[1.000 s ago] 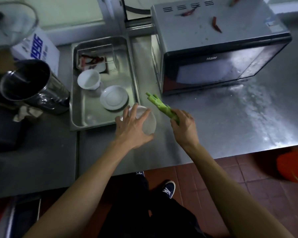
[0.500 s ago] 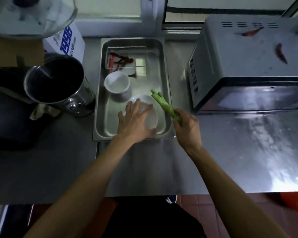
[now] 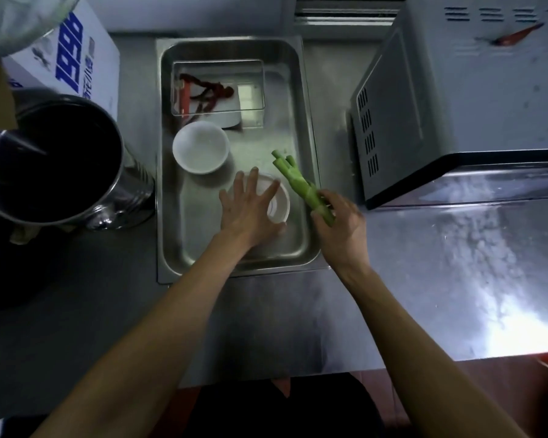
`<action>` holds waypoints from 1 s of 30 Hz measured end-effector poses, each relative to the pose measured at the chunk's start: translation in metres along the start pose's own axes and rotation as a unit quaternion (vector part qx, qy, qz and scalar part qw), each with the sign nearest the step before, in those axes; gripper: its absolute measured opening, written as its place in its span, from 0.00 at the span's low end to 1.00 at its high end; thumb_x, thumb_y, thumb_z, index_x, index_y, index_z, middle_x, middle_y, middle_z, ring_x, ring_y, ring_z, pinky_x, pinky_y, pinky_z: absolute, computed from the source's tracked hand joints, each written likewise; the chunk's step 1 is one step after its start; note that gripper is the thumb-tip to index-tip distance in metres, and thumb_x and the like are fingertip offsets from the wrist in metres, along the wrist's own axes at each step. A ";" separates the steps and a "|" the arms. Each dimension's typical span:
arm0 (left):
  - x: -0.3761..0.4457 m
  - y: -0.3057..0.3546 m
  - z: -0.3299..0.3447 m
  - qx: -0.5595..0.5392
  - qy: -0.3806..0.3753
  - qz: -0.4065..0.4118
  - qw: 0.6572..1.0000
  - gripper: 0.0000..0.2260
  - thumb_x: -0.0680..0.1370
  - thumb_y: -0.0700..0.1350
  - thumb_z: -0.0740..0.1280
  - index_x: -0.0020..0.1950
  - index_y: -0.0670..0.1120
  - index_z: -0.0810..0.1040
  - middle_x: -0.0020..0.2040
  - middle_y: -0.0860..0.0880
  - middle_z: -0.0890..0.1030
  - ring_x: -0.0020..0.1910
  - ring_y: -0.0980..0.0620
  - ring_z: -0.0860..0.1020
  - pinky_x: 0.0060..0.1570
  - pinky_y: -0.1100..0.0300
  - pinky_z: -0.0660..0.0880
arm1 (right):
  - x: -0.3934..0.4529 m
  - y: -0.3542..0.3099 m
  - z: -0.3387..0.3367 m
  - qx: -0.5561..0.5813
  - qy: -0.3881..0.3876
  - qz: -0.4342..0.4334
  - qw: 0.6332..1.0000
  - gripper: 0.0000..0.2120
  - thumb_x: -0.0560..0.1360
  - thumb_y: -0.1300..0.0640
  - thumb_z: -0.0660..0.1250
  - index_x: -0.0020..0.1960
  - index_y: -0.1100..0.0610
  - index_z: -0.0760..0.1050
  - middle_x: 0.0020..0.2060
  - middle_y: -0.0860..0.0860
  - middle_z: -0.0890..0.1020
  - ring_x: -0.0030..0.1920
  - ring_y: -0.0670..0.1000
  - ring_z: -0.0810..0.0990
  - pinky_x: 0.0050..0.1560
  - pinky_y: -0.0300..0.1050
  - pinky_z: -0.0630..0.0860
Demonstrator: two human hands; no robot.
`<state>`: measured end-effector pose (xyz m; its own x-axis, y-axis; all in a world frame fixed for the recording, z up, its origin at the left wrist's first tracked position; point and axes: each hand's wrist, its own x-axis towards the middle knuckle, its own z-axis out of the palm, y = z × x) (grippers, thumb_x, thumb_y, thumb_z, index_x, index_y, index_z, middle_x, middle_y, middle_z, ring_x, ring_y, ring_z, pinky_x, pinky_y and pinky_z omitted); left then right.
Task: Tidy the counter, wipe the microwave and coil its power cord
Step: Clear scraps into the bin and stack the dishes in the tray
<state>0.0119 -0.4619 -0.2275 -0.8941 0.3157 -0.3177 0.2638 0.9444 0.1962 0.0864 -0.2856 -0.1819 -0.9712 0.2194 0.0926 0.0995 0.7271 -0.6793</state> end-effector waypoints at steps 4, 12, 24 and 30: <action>0.008 0.000 0.002 -0.006 -0.017 -0.007 1.000 0.45 0.67 0.69 0.69 0.79 0.62 0.53 0.81 0.46 0.46 0.79 0.37 0.46 0.69 0.30 0.57 | 0.012 0.001 0.000 -0.002 0.005 0.005 1.000 0.14 0.75 0.64 0.69 0.60 0.59 0.79 0.47 0.54 0.83 0.43 0.46 0.75 0.45 0.35 0.71; 0.015 0.002 0.008 -0.007 -0.024 -0.008 1.000 0.43 0.69 0.69 0.68 0.79 0.61 0.54 0.82 0.45 0.45 0.79 0.37 0.44 0.69 0.29 0.54 | 0.020 0.005 0.002 0.013 0.001 0.001 1.000 0.13 0.75 0.65 0.70 0.60 0.61 0.79 0.47 0.54 0.83 0.43 0.41 0.72 0.45 0.20 0.66; -0.002 -0.008 0.009 -0.042 0.055 0.000 0.998 0.32 0.76 0.64 0.63 0.78 0.54 0.62 0.80 0.44 0.59 0.79 0.39 0.54 0.70 0.33 0.59 | 0.022 -0.009 0.021 0.019 -0.001 -0.040 0.999 0.14 0.75 0.69 0.68 0.60 0.63 0.79 0.48 0.57 0.83 0.45 0.54 0.80 0.47 0.46 0.79; -0.026 -0.017 0.000 -0.203 0.170 -0.005 0.964 0.24 0.78 0.53 0.66 0.73 0.48 0.72 0.69 0.47 0.76 0.69 0.44 0.72 0.67 0.42 0.69 | 0.023 -0.020 0.046 0.028 -0.011 -0.047 0.998 0.16 0.73 0.71 0.66 0.61 0.65 0.78 0.47 0.59 0.83 0.46 0.57 0.80 0.47 0.49 0.78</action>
<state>0.0301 -0.4860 -0.2223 -0.9810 0.1934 -0.0133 0.1523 0.8115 0.5641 0.0517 -0.3253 -0.1994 -0.9801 0.1383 0.1423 -0.0033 0.7059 -0.7083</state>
